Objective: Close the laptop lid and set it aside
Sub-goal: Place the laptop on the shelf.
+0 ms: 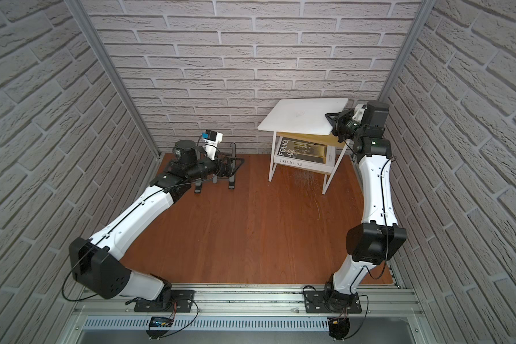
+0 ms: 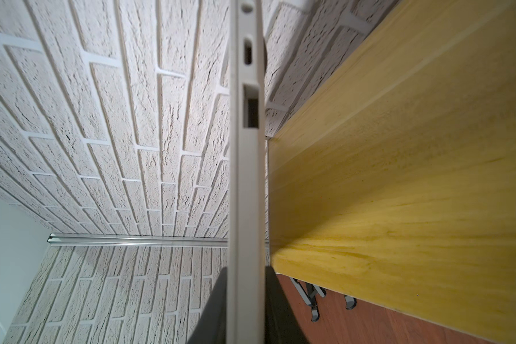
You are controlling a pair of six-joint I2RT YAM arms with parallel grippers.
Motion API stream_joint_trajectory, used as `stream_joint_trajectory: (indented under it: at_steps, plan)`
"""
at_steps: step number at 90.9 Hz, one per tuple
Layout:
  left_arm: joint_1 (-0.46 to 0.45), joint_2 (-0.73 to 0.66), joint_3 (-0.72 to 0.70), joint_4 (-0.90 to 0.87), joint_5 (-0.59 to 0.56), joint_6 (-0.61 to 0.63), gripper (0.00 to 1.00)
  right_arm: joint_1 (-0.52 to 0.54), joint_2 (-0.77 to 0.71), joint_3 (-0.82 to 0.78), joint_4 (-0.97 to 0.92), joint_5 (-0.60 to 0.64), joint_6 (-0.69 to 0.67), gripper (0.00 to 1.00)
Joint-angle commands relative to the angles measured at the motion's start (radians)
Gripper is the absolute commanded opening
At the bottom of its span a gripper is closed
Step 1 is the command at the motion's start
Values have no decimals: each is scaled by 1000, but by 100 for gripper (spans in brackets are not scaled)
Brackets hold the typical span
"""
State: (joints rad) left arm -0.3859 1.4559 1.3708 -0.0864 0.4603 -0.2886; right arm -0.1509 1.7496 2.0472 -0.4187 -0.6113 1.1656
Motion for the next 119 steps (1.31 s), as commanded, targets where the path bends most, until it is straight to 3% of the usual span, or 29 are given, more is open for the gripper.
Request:
stream_joint_trajectory:
  at_steps: [1,34,46,54,71,119]
  plan:
    - [-6,-4,-18,53,-2,8,98,-28,-26,63,163,-31,-34,3]
    - [-5,6,-37,56,-9,12,99,-92,34,83,77,-100,-108,3]
    - [-5,12,-41,57,-8,14,99,-113,67,113,44,-129,-128,10]
    - [-4,18,-42,57,-10,14,99,-123,97,152,-7,-154,-164,22]
    - [-4,31,-45,62,-3,12,99,-148,131,172,-50,-178,-209,30]
    - [-3,49,-47,64,-2,17,99,-184,194,237,-79,-207,-245,37]
